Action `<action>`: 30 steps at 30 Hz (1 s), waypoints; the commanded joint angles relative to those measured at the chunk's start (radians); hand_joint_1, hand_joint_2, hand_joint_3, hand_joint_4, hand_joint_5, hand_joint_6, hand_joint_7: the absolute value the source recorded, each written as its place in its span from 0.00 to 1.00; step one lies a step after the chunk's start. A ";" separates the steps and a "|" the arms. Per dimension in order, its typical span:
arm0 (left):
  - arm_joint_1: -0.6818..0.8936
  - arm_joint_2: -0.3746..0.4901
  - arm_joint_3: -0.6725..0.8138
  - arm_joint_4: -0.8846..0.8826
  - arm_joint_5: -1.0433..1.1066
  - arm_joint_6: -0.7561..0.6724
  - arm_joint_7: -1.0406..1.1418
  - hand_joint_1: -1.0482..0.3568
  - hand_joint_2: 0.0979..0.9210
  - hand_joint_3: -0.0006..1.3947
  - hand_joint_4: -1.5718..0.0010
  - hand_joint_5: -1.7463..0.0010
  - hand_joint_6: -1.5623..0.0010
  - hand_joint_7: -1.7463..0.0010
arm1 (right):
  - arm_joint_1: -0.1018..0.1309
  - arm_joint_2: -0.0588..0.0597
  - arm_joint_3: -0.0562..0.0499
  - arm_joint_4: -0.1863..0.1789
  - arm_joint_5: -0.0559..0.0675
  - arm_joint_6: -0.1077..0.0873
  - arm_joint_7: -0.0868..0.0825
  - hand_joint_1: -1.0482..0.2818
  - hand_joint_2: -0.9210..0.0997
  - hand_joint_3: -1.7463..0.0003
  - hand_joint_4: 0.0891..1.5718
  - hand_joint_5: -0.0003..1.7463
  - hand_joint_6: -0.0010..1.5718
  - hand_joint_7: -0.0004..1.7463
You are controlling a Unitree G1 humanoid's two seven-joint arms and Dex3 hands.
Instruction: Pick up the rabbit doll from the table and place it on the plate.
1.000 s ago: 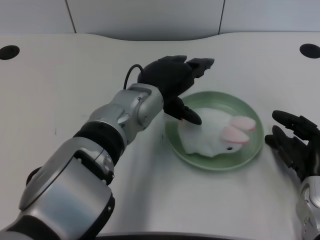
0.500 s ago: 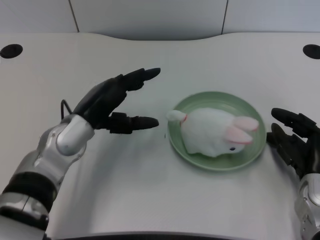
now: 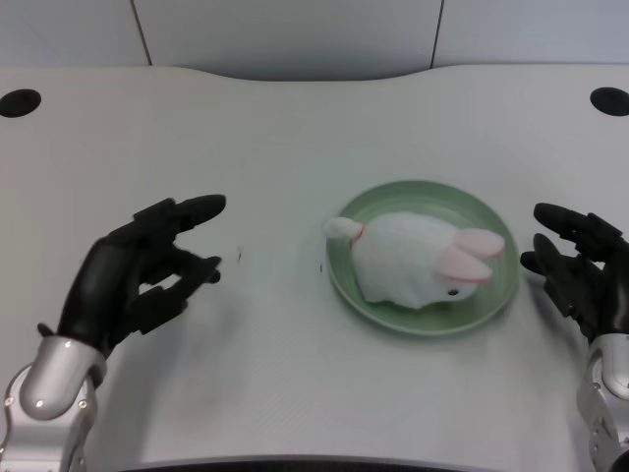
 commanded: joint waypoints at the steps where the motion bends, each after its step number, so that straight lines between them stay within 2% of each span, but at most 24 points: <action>1: 0.073 0.001 0.036 -0.128 -0.059 0.123 -0.015 0.21 1.00 0.24 0.55 0.12 0.56 0.78 | 0.011 -0.011 0.005 -0.010 -0.006 0.008 -0.013 0.54 0.00 0.88 0.44 0.47 0.53 0.17; 2: 0.109 0.000 0.055 -0.173 -0.094 0.171 -0.022 0.21 1.00 0.24 0.55 0.12 0.56 0.78 | 0.011 -0.011 0.006 -0.010 -0.006 0.007 -0.012 0.54 0.00 0.88 0.44 0.47 0.53 0.17; 3: 0.147 -0.003 0.074 -0.213 -0.124 0.209 -0.024 0.23 1.00 0.26 0.58 0.07 0.58 0.72 | 0.012 -0.012 0.008 -0.010 -0.006 0.001 -0.008 0.54 0.00 0.88 0.43 0.47 0.53 0.17; 4: 0.179 -0.011 0.093 -0.248 -0.154 0.246 -0.019 0.25 1.00 0.28 0.59 0.03 0.63 0.61 | 0.011 -0.013 0.009 -0.011 -0.006 -0.002 -0.005 0.56 0.00 0.87 0.42 0.46 0.53 0.17; 5: 0.207 -0.021 0.111 -0.280 -0.183 0.289 -0.010 0.26 1.00 0.28 0.58 0.01 0.65 0.55 | 0.011 -0.013 0.010 -0.013 -0.008 -0.002 -0.005 0.56 0.00 0.87 0.41 0.46 0.53 0.17; 8: 0.262 -0.043 0.143 -0.340 -0.225 0.381 0.018 0.28 1.00 0.29 0.57 0.00 0.69 0.44 | 0.012 -0.015 0.013 -0.017 -0.010 0.003 -0.009 0.57 0.00 0.86 0.40 0.46 0.53 0.18; 10: 0.283 -0.047 0.157 -0.347 -0.222 0.410 0.022 0.29 1.00 0.35 0.57 0.00 0.70 0.37 | 0.010 -0.013 0.008 -0.018 -0.005 0.013 -0.015 0.57 0.00 0.87 0.41 0.47 0.53 0.18; 13: 0.300 -0.048 0.167 -0.349 -0.208 0.431 0.026 0.29 1.00 0.38 0.56 0.00 0.69 0.32 | 0.009 -0.015 0.007 -0.011 -0.004 0.013 -0.013 0.57 0.00 0.87 0.41 0.47 0.53 0.18; 16: 0.310 -0.047 0.175 -0.333 -0.205 0.421 0.005 0.31 1.00 0.42 0.54 0.00 0.67 0.30 | 0.008 -0.020 0.009 -0.010 -0.007 0.014 -0.005 0.57 0.00 0.87 0.40 0.46 0.53 0.18; 17: 0.311 -0.047 0.179 -0.330 -0.211 0.433 0.002 0.31 1.00 0.43 0.54 0.00 0.67 0.30 | 0.007 -0.019 0.005 -0.008 -0.002 0.014 -0.003 0.57 0.00 0.87 0.40 0.46 0.53 0.18; 19: 0.313 -0.048 0.187 -0.328 -0.225 0.451 -0.004 0.32 1.00 0.40 0.53 0.00 0.66 0.22 | 0.003 -0.019 0.000 -0.004 0.004 0.016 -0.001 0.56 0.00 0.89 0.42 0.47 0.53 0.19; 22: 0.315 -0.049 0.194 -0.322 -0.227 0.464 -0.011 0.33 1.00 0.39 0.52 0.00 0.67 0.14 | 0.000 -0.024 0.007 0.000 -0.007 0.017 -0.007 0.56 0.00 0.88 0.42 0.48 0.52 0.19; 27: 0.289 -0.053 0.194 -0.284 -0.210 0.456 -0.013 0.34 1.00 0.39 0.52 0.00 0.72 0.07 | -0.009 -0.023 0.004 0.003 -0.004 0.023 -0.011 0.57 0.00 0.88 0.40 0.48 0.52 0.19; 30: 0.270 -0.055 0.199 -0.271 -0.214 0.471 -0.008 0.34 1.00 0.40 0.52 0.00 0.74 0.06 | -0.012 -0.026 0.004 0.004 -0.003 0.010 0.004 0.57 0.00 0.86 0.40 0.49 0.51 0.21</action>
